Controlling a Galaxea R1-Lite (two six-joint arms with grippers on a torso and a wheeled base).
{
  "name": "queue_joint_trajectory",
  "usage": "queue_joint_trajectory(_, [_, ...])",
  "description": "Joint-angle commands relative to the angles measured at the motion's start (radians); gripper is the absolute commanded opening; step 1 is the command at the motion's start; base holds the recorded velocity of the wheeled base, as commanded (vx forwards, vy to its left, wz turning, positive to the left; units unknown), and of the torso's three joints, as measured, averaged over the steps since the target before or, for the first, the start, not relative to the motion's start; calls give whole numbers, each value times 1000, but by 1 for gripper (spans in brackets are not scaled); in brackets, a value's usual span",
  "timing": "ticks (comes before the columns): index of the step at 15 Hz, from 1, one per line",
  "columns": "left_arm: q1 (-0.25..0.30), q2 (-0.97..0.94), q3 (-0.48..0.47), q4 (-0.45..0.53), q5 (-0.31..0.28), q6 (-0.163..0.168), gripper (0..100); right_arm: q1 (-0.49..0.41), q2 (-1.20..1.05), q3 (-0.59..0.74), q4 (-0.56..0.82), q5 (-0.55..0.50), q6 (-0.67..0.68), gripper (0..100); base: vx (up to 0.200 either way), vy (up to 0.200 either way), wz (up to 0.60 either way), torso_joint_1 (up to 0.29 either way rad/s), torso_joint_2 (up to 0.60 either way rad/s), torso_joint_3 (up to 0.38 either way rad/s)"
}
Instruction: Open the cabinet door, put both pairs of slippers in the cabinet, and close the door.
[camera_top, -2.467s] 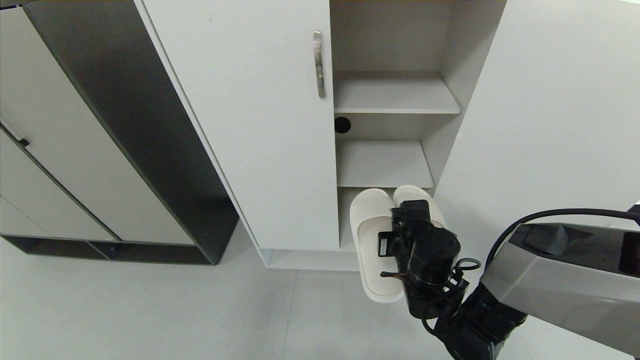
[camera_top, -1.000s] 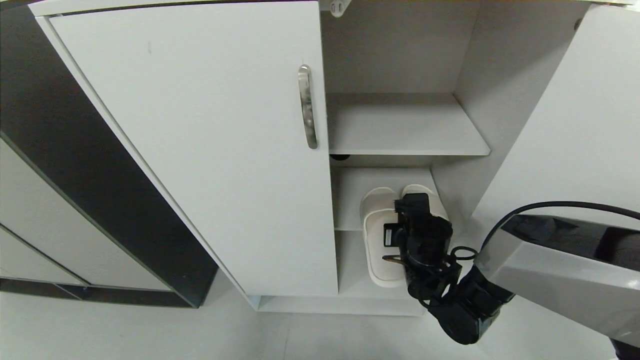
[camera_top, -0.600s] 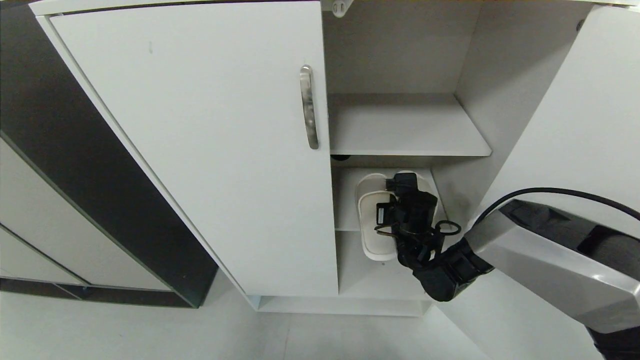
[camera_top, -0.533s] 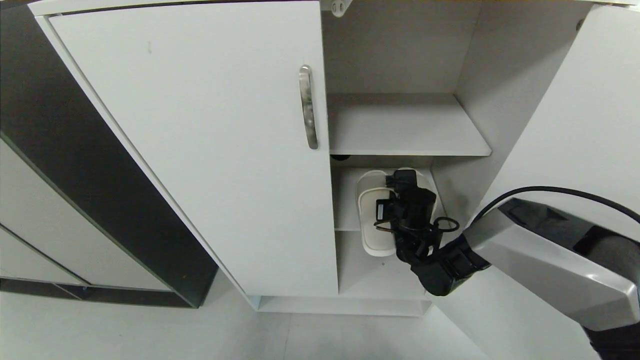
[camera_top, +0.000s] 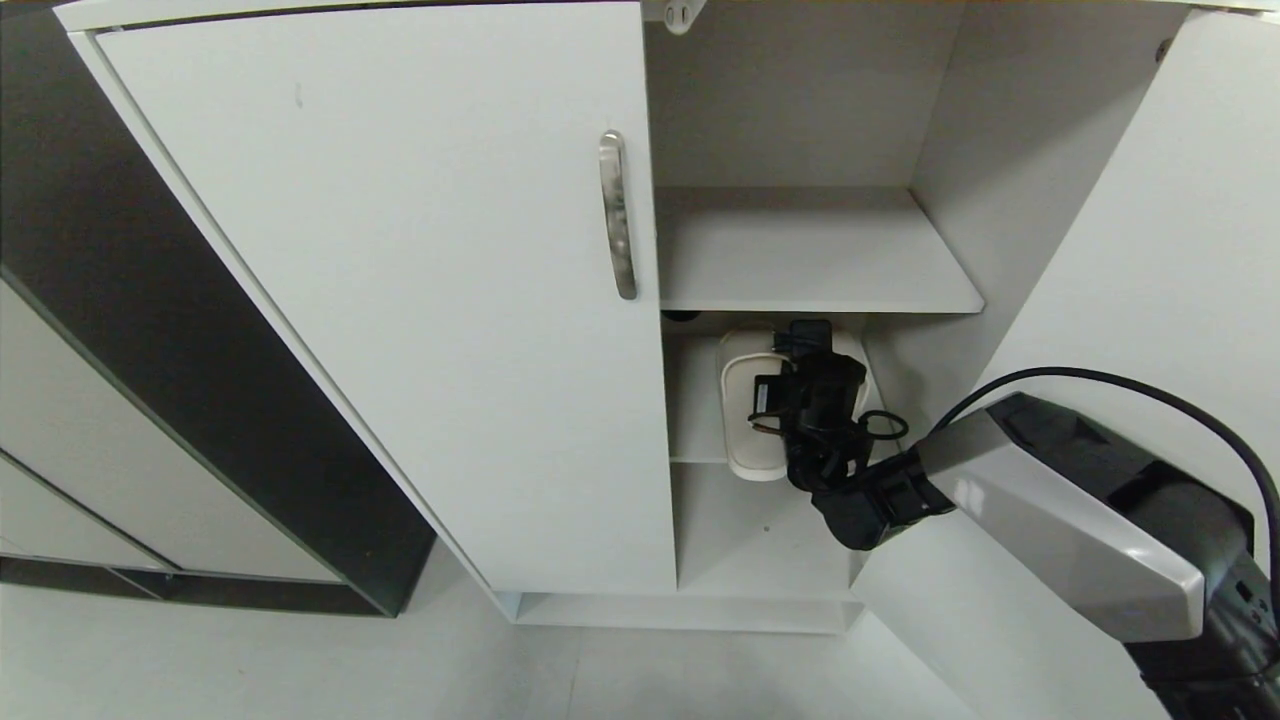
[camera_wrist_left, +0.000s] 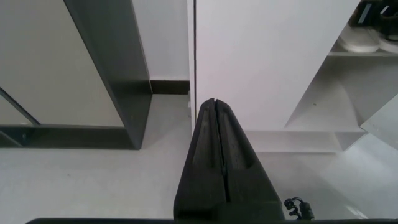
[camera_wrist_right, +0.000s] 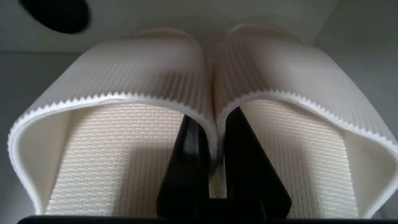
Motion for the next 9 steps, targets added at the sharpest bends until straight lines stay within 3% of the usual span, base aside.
queue_joint_trajectory(1, [1, 2, 0, -1, 0, -1, 0, -1, 22, -11, 0, 0, 0, 0, 0, 0, 0, 0, 0, 0])
queue_joint_trajectory(8, [1, 2, 0, -1, 0, -2, 0, -3, 56, -47, 0, 0, 0, 0, 0, 0, 0, 0, 0, 0])
queue_joint_trajectory(9, [1, 2, 0, -1, 2, -2, 0, -3, 56, -46, 0, 0, 0, 100, 0, 0, 0, 0, 0, 0])
